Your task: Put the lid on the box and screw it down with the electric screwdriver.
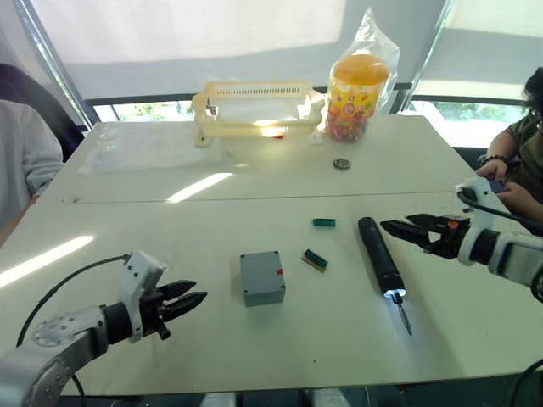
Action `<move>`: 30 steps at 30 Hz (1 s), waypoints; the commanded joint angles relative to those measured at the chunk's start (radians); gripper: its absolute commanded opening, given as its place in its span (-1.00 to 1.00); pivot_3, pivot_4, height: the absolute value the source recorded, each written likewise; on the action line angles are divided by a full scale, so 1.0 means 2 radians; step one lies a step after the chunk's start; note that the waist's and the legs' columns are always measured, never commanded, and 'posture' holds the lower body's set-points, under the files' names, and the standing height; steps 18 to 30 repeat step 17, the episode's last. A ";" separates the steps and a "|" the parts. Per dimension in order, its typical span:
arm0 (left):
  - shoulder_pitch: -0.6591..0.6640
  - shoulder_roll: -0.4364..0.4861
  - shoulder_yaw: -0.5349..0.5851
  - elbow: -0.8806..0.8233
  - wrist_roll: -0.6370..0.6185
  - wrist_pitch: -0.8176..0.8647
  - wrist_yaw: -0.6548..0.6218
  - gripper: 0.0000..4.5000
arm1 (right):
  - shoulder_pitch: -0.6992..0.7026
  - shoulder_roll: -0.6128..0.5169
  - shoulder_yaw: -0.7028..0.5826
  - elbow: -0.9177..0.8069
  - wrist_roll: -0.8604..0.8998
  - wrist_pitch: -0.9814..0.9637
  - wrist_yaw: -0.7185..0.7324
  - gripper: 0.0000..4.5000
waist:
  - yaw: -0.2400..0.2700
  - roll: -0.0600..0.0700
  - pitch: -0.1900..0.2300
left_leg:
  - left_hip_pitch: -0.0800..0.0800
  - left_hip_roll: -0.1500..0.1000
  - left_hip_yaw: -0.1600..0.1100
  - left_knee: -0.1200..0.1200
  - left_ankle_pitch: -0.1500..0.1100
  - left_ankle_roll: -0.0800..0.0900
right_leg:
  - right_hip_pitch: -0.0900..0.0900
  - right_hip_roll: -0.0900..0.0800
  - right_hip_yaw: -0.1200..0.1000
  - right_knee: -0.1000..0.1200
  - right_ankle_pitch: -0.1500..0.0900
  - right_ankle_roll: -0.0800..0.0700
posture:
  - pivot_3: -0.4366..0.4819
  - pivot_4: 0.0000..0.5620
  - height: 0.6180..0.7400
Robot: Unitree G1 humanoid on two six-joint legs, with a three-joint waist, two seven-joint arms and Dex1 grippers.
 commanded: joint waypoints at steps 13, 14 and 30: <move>0.083 0.028 0.023 -0.032 -0.020 -0.013 -0.025 -0.17 | 0.302 0.046 0.092 -0.244 -0.035 -0.134 0.070 0.98 | 0.001 0.000 -0.001 | 0.000 -0.001 0.002 0.001 0.000 -0.001 | 0.000 -0.003 0.001 -0.001 -0.001 -0.003 | -0.05 -0.47 1.00; 0.086 0.026 0.022 -0.035 -0.021 -0.013 -0.024 -0.17 | 0.300 0.047 0.099 -0.241 -0.039 -0.138 0.069 0.98 | 0.002 0.000 -0.001 | 0.000 -0.001 0.002 0.001 0.000 -0.001 | 0.000 -0.003 0.001 -0.001 -0.001 -0.003 | -0.05 -0.47 1.00; 0.086 0.016 0.022 -0.038 -0.042 -0.004 -0.022 -0.17 | 0.294 0.040 0.121 -0.227 -0.063 -0.156 0.075 0.98 | 0.002 0.000 -0.001 | 0.000 -0.001 0.002 0.001 0.000 -0.001 | 0.000 -0.003 0.001 -0.001 -0.001 -0.003 | -0.05 -0.47 1.00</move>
